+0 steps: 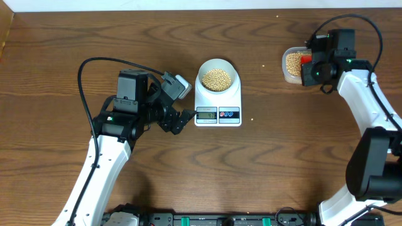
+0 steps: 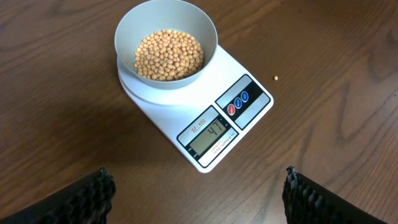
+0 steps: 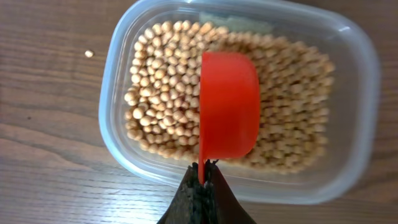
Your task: Scoop item into bowl and weigh 50g on scale
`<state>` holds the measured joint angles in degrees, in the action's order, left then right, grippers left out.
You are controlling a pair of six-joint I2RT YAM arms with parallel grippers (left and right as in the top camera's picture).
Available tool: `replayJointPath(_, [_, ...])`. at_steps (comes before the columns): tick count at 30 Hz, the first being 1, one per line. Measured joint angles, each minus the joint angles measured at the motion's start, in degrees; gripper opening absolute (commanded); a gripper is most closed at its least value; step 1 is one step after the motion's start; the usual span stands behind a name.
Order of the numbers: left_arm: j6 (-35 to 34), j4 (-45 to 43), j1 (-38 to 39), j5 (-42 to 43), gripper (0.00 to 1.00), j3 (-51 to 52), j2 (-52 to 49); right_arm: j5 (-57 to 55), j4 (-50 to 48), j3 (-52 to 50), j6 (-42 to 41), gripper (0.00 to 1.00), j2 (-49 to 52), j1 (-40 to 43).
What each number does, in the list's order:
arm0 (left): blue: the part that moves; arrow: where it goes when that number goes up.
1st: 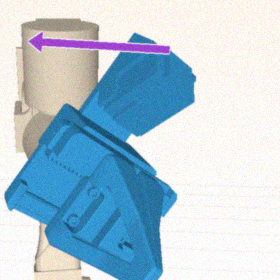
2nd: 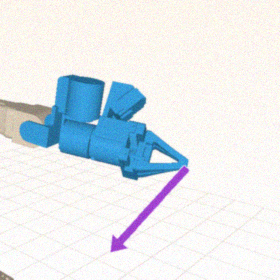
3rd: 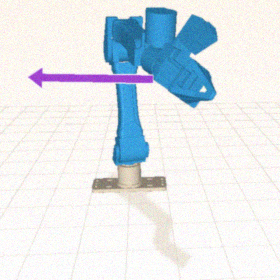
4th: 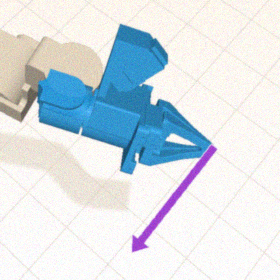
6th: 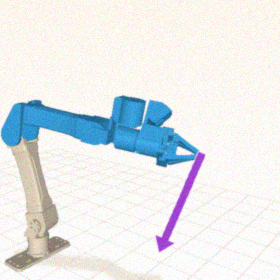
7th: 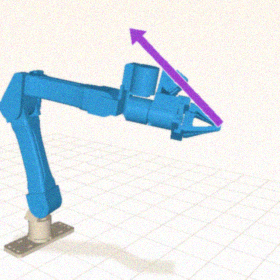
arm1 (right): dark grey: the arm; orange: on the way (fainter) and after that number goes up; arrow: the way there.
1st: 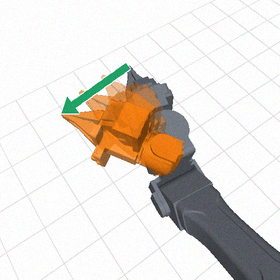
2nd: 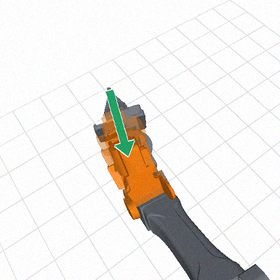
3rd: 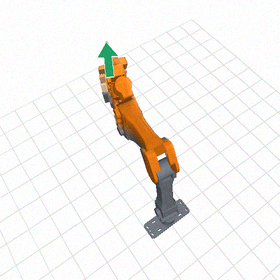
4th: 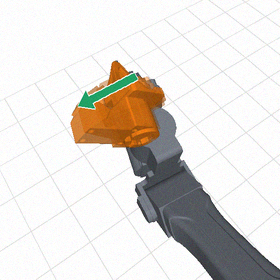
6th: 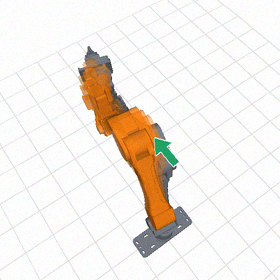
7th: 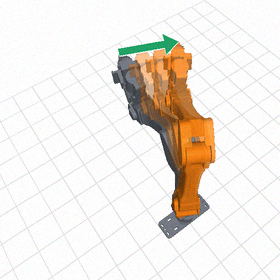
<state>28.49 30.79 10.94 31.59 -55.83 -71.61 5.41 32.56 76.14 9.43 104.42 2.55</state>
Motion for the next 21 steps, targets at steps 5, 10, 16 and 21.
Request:
replayJointPath(5, [0.0, 0.0, 0.0, 0.0, 0.89, 0.0, 0.0, 3.6, -1.0, 0.0, -0.9, 0.01, 0.2, 0.0])
replayJointPath(10, [0.0, 0.0, 0.0, 0.0, 0.89, 0.0, 0.0, 9.7, -2.6, 0.0, -1.5, 0.01, 0.2, 0.3])
replayJointPath(16, [0.0, 0.0, 0.0, 0.0, 0.89, 0.0, 0.0, 13.1, -2.9, 0.0, -1.5, 0.01, 0.2, 1.0])
replayJointPath(21, [0.0, 0.0, 0.0, 0.0, 0.89, 0.0, 0.0, 14.3, -2.9, 0.0, -1.5, 0.01, 0.2, 2.5])
